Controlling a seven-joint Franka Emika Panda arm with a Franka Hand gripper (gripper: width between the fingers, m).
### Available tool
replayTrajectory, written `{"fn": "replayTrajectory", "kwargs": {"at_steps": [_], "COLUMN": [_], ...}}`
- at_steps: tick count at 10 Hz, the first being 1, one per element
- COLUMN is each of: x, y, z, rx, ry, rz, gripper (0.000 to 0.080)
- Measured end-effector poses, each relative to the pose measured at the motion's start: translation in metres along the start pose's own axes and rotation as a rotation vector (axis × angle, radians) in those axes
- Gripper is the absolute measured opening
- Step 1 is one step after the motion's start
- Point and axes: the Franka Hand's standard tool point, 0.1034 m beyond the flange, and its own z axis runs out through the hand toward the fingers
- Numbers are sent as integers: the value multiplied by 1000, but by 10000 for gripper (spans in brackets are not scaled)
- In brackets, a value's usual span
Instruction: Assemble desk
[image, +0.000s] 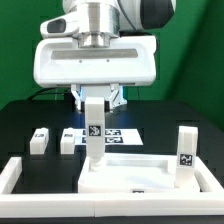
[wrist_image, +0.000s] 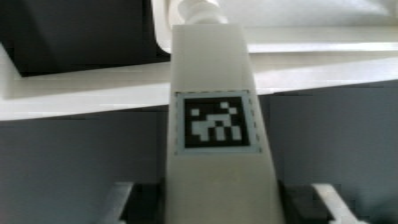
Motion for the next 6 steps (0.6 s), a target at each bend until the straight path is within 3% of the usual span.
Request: {"fn": "replayTrajectory", "kwargs": {"at_steps": [6], "x": [-9], "y": [1], "z": [15], "rx": [-10], "ry": [-15], "rz": [-7], "gripper": [290]}}
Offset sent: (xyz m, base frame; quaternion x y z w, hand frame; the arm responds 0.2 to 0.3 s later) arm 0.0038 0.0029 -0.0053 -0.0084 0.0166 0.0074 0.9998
